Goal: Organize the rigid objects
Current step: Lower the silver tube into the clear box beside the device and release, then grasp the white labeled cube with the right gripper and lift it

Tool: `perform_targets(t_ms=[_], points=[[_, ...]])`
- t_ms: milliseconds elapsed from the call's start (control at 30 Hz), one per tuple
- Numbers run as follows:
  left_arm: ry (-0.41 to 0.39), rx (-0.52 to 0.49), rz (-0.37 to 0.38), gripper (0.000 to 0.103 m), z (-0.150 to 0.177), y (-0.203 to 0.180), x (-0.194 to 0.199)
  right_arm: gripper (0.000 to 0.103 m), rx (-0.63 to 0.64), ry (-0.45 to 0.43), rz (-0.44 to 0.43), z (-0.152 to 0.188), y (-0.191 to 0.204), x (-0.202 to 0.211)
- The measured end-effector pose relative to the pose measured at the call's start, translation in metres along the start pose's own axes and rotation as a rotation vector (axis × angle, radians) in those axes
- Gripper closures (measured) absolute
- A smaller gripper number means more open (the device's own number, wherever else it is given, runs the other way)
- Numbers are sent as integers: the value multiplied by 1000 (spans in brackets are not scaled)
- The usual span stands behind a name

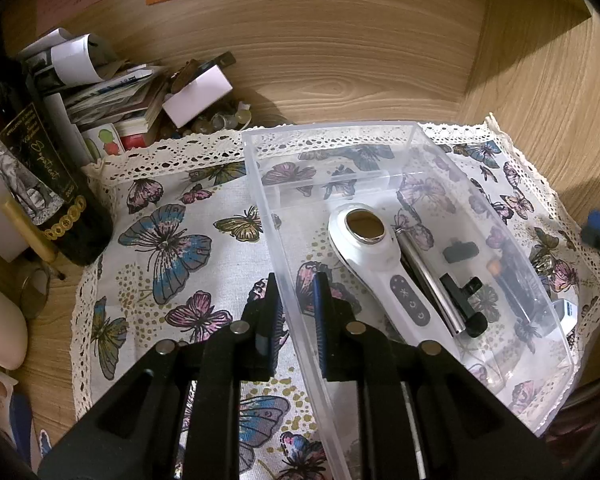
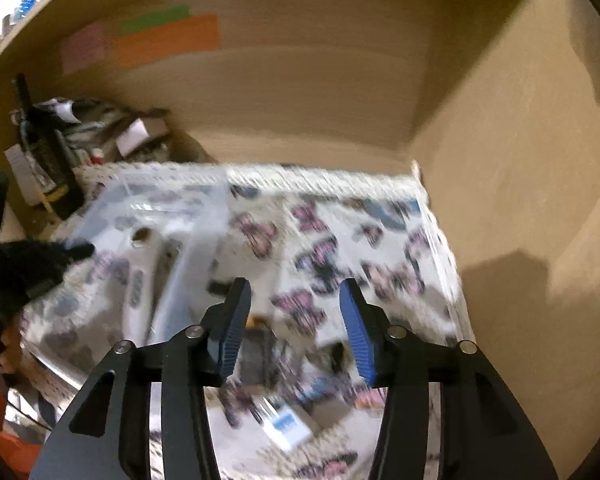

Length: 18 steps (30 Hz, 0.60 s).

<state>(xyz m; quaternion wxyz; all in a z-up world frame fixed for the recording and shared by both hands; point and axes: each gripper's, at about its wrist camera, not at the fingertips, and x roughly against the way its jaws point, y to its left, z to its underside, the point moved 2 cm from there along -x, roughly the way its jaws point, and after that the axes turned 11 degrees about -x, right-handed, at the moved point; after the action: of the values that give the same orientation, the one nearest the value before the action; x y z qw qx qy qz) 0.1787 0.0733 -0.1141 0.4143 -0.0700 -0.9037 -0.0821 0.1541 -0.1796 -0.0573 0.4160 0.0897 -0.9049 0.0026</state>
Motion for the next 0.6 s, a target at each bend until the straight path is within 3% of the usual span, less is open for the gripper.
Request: perform_targets(t_ms=[300, 600], points=[[0, -3, 0, 89, 0, 0, 0, 56, -126, 135, -26, 57, -21, -17], [0, 0, 2, 89, 1, -1, 0, 62, -170, 156, -43, 72, -27, -25]])
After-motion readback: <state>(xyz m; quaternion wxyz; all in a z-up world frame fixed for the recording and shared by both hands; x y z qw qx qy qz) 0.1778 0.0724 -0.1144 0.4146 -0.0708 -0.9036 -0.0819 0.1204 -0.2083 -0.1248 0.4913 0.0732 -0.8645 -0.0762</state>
